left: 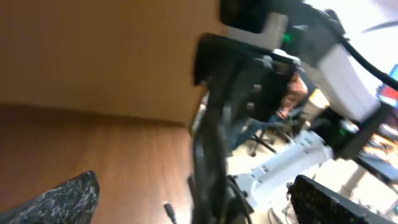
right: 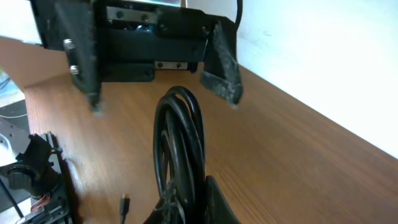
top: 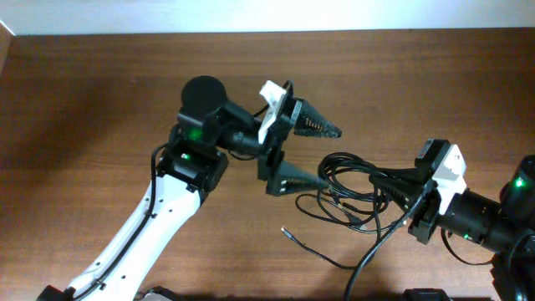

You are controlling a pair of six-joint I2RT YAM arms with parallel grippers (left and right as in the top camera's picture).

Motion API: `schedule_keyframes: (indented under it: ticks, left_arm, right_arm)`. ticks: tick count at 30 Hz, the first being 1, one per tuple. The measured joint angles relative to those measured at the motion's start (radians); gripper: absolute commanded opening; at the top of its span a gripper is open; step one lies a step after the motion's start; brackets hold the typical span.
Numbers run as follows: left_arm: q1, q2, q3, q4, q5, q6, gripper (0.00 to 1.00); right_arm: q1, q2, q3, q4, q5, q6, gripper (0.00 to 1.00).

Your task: Untangle cables

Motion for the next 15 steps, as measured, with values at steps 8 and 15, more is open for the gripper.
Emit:
schedule_keyframes:
  ticks: [8, 15]
  left_arm:
    - [-0.055, 0.001, 0.002, -0.159, -0.269, -0.028, 0.99]
    - [-0.138, 0.001, 0.002, -0.288, -0.587, -0.038, 0.99]
  right_arm:
    - [0.000, 0.018, 0.000, -0.003, 0.111, 0.068, 0.04]
    - [0.000, 0.028, 0.000, -0.021, 0.211, 0.102, 0.04]
